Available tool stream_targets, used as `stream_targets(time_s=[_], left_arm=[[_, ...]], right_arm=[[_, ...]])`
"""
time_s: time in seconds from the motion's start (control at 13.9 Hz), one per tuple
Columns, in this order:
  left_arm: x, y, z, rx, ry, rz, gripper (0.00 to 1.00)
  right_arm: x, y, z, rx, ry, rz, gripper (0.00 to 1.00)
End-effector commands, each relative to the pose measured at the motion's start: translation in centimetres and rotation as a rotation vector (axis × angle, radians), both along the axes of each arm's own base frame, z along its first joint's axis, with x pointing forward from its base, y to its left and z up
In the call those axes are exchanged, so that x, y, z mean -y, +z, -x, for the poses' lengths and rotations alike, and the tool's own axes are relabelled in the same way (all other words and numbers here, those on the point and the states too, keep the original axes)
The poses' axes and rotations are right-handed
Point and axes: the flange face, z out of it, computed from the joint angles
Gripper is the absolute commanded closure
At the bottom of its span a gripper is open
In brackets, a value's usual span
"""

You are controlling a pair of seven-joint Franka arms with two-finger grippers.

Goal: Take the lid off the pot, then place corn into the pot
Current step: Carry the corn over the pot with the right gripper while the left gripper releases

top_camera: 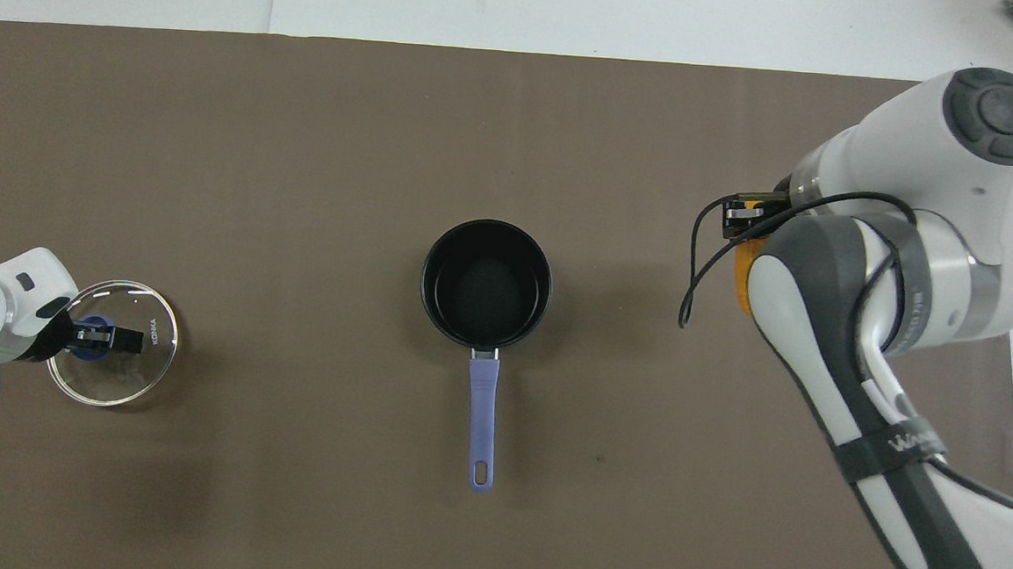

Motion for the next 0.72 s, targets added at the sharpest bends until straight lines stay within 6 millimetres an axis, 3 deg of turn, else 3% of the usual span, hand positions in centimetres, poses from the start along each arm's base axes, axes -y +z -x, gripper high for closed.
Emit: stream_targets(time_s=[0.0, 0.07, 0.14, 0.29, 0.5, 0.65], left_arm=[[0.3, 0.1, 0.2, 0.017, -0.002, 0.009, 0.55], [0.3, 0.1, 0.1, 0.017, -0.003, 0.009, 0.23], [0.3, 0.2, 0.1, 0.021, -0.005, 0.009, 0.00], [0.3, 0.4, -0.3, 0.027, -0.005, 0.008, 0.00], [0.1, 0.8, -1.5, 0.042, -0.004, 0.005, 0.00], [0.0, 1.3, -3.1, 0.058, -0.003, 0.002, 0.00]], right_arm=[[-4.7, 0.7, 0.1, -0.002, -0.130, -0.107, 1.00], [-6.9, 1.1, 0.5, -0.001, -0.138, -0.127, 1.00], [-8.2, 1.3, 0.1, 0.002, -0.161, -0.139, 1.00], [-13.7, -0.6, -0.2, -0.025, -0.204, -0.179, 1.00], [-17.6, -1.6, -1.8, -0.007, -0.216, -0.208, 1.00], [-20.6, -4.2, -1.7, -0.001, -0.212, -0.233, 1.00]])
